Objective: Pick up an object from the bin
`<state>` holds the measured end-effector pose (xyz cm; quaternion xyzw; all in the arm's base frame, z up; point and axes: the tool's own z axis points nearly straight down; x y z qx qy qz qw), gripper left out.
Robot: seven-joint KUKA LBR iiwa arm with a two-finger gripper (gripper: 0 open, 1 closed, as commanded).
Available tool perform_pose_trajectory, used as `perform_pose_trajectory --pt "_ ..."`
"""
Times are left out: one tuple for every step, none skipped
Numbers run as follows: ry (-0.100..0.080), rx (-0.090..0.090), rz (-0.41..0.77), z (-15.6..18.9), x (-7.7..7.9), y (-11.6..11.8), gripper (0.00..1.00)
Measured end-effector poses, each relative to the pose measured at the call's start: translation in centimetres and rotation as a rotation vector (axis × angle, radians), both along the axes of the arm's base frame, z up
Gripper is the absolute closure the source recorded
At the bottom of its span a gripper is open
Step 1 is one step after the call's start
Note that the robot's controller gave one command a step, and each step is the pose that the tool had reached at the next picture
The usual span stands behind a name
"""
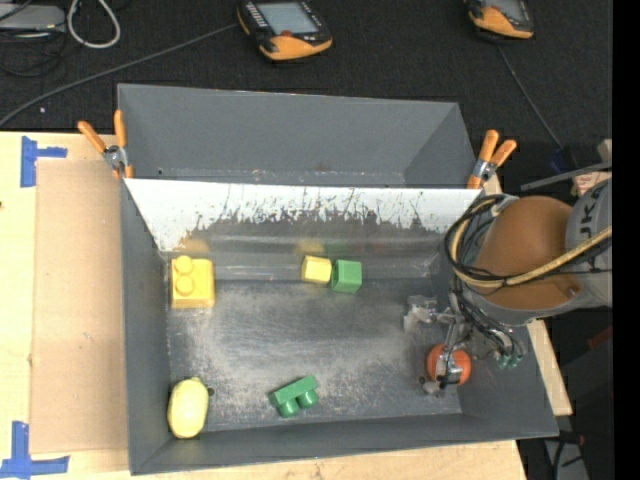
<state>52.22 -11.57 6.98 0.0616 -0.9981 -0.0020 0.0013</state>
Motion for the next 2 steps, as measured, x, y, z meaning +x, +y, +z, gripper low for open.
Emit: perform_pose_trajectory --pt "0.004 0.001 -0.311 0.04 -3.22 -2.08 1.00" --pt "0.004 0.001 -0.310 0.05 -3.21 -2.07 1.00"
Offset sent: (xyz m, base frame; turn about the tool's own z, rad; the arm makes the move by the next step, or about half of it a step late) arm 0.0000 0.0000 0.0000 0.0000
